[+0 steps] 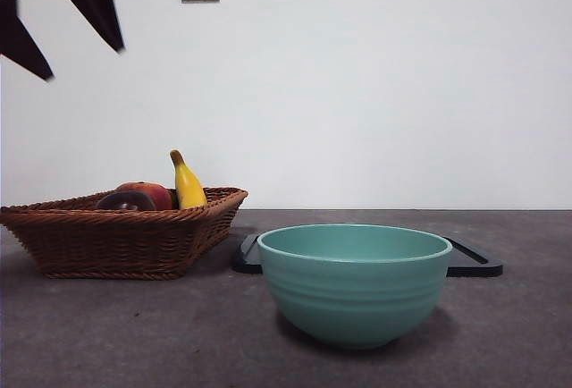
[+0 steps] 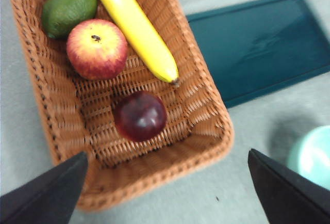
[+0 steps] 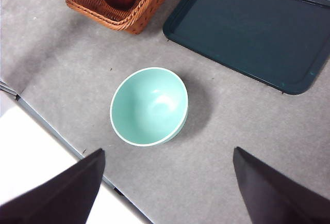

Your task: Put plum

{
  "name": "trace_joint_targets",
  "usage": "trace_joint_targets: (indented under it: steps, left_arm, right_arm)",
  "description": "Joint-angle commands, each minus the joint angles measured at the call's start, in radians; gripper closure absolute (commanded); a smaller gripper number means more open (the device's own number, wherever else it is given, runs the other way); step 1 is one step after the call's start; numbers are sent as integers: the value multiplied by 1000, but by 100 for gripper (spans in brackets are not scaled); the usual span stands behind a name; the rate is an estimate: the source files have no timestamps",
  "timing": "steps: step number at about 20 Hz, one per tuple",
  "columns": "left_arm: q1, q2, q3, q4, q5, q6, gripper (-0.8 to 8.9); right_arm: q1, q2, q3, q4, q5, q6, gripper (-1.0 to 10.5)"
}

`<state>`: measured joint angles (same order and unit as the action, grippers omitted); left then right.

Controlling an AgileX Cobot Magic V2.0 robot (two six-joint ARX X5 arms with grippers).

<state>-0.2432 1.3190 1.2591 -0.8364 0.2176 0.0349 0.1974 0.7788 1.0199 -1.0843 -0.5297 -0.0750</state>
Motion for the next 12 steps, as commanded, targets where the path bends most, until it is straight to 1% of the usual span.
trace_joint_targets:
  steps: [1,5,7,9,12]
  left_arm:
    - [-22,90,45,16,-34,0,319]
    - [-45,213,49,80,-40,4,319]
    - [-52,266,49,105,-71,8,318]
    - [-59,312,49,129,-98,32,317]
    - [-60,372,49,165,-107,36,317]
  right_arm:
    - [5,4,20,8,-5,5,550]
    - [5,4,20,9,-5,8,550]
    - [5,4,20,9,-4,8,550]
    - [5,5,20,9,-5,8,550]
    - [5,5,20,10,-4,8,550]
